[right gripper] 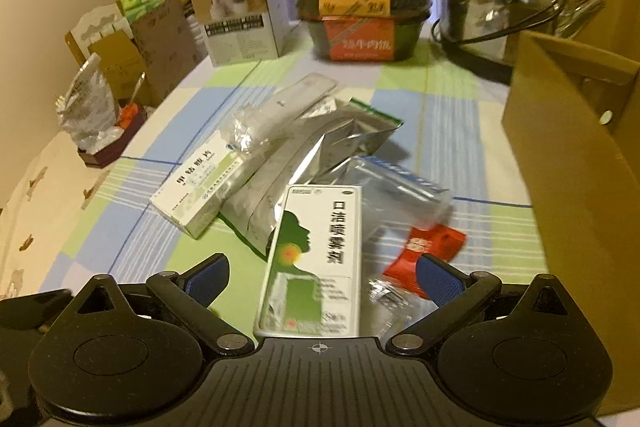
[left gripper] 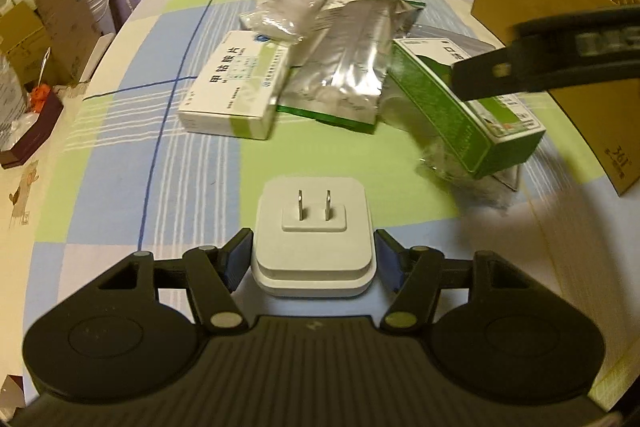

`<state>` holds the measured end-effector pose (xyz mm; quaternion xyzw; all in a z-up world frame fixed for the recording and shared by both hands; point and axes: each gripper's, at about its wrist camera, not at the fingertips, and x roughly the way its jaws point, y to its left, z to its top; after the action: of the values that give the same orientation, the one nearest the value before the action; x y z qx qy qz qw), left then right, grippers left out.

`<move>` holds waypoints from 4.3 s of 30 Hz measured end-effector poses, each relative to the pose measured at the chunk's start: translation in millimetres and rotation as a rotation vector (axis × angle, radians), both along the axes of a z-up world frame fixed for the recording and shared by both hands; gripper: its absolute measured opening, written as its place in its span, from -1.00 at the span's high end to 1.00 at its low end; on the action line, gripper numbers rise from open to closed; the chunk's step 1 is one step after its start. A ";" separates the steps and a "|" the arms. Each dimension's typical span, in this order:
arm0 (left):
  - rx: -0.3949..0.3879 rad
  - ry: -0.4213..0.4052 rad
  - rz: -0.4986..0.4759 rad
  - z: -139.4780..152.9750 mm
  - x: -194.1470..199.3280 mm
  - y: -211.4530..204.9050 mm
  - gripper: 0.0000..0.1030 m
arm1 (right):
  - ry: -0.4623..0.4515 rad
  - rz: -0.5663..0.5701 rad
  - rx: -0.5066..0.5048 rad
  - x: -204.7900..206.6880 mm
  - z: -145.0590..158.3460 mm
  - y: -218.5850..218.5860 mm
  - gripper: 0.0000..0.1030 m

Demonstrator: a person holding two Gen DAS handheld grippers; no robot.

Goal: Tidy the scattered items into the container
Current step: 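Grasp the white plug adapter with the left tool while the right tool grasps the green spray box, then carry the plug adapter with the left tool while the right tool carries the spray box to the cardboard box, then lower the plug adapter into the cardboard box and open the left tool, then lower the spray box into the cardboard box and open the right tool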

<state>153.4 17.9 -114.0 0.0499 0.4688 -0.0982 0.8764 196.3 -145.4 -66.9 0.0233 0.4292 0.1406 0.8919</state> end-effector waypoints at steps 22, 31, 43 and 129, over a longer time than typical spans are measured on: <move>-0.025 -0.039 -0.024 29.3 -7.0 -14.6 -0.17 | -0.004 -0.010 -0.017 -14.9 16.5 -19.1 -0.13; -0.041 -0.096 -0.086 72.0 -24.8 -51.7 -0.17 | -0.054 -0.076 -0.012 -51.2 66.4 -71.8 -0.13; -0.096 -0.131 -0.179 113.9 -55.7 -114.1 -0.17 | -0.089 -0.203 -0.009 -83.7 108.5 -153.2 -0.13; -0.092 -0.179 -0.275 117.9 16.8 -207.3 -0.33 | -0.088 -0.271 -0.056 -13.3 69.1 -283.2 -0.78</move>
<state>170.2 -189.4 3.9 0.0818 0.3727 -0.2337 0.8943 182.9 -428.6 2.2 0.0499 0.3865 0.0080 0.9209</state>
